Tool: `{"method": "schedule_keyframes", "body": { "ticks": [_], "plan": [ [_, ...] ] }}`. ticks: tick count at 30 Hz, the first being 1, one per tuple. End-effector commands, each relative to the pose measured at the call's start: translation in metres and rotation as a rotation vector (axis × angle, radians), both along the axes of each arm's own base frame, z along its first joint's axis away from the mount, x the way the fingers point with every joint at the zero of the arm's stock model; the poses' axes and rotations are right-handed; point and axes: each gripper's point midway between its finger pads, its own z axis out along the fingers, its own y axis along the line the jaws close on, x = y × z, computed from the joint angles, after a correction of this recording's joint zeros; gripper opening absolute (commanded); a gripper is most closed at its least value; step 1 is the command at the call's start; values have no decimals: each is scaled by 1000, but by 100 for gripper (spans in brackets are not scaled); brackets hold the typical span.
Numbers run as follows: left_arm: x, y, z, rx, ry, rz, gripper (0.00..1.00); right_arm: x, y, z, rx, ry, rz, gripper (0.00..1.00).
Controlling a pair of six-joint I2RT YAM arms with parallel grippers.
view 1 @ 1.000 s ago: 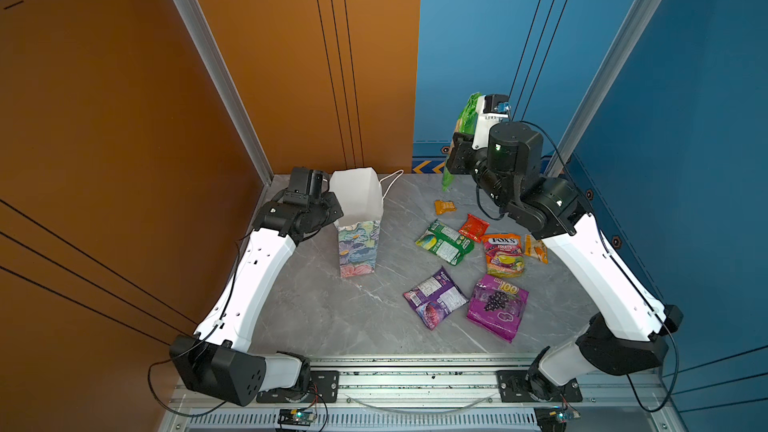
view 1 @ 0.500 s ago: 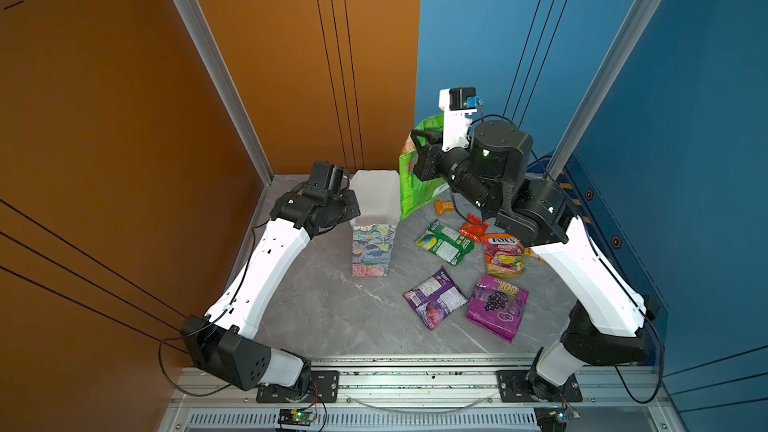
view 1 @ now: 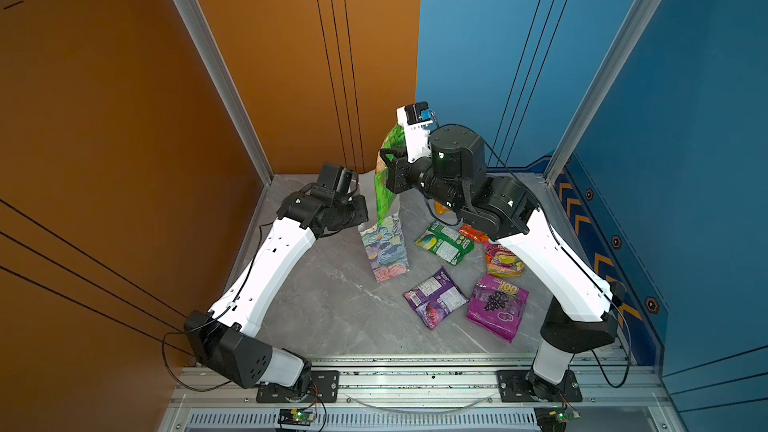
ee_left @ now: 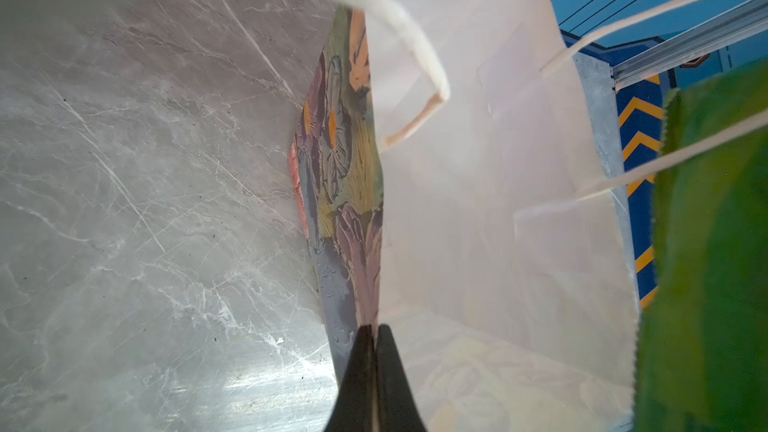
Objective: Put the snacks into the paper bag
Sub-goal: 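Carry the green chip bag with the right gripper over the paper bag opening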
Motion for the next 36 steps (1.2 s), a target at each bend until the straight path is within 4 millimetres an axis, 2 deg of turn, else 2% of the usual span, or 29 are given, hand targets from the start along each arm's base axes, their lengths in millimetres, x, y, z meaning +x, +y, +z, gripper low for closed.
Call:
{"method": "schedule_keyframes", "body": {
  "ticks": [1, 10, 17, 23, 26, 33, 36],
  "plan": [
    [-3, 3, -7, 31, 27, -15, 0, -12, -11, 30, 32, -60, 19, 0],
    [2, 8, -4, 44, 16, -4, 0, -22, -36, 65, 68, -145, -16, 0],
    [-4, -6, 2, 43, 12, -62, 0, -19, -27, 66, 70, -152, 5, 0],
    [-9, -8, 4, 67, 14, -84, 0, -15, -26, 64, 71, -151, 7, 0],
    [-10, -8, 8, 60, 5, -77, 0, -9, -24, 54, 55, -121, 6, 0],
    [-10, -9, 11, 53, -2, -88, 0, -3, 3, 0, -1, 8, 68, 0],
    [-11, -10, 9, 32, 10, -97, 0, -2, 11, -15, -16, 43, 91, 0]
  ]
}}
